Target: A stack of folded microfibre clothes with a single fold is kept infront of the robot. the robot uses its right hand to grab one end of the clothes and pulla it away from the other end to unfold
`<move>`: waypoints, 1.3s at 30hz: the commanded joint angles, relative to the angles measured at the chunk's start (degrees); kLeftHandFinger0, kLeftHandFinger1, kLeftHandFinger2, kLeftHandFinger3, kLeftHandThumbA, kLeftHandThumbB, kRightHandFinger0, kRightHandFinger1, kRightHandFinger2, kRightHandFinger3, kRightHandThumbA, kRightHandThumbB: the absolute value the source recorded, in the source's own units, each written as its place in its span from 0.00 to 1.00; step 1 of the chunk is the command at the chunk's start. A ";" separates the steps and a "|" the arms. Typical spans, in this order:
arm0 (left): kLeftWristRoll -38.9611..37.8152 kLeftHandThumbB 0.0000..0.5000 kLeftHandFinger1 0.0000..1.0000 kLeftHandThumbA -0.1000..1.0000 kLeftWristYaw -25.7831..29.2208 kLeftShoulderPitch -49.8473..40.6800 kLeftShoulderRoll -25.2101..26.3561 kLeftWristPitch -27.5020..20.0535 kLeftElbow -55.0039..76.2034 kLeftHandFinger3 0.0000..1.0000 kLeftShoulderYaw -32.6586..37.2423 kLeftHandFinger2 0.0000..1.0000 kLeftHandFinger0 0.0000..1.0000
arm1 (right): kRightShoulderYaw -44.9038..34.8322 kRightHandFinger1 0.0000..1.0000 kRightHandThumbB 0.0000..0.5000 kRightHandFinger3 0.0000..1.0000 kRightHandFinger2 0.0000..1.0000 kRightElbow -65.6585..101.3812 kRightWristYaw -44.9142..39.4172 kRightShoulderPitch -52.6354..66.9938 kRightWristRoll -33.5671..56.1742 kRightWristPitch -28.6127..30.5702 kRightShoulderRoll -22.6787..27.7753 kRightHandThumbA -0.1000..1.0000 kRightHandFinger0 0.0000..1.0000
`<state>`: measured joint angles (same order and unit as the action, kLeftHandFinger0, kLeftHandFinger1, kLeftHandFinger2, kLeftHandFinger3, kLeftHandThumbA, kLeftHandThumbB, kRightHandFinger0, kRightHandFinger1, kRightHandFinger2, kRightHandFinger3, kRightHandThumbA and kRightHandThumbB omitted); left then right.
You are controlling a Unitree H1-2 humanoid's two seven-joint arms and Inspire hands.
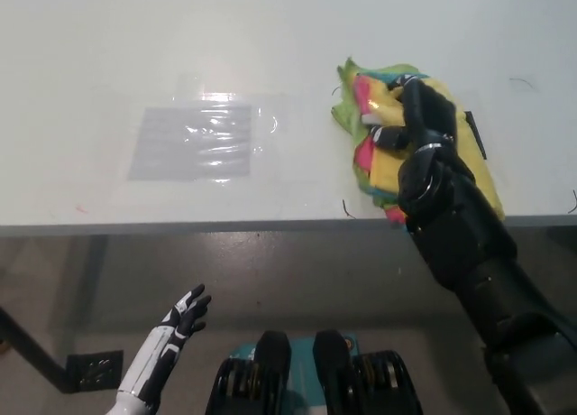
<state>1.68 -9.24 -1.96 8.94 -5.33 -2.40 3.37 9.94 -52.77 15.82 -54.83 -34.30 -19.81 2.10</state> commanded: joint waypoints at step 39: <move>1.46 0.39 1.00 0.95 -0.13 -2.80 1.27 -2.73 0.85 1.00 0.32 1.00 1.00 | -38.70 0.37 0.08 0.78 0.61 20.55 -0.44 7.95 56.31 33.78 -3.92 0.86 0.09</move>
<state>2.35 -9.34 -4.53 8.92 -5.43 -2.42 3.69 -10.44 -42.37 21.65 -43.59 -11.52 1.42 1.13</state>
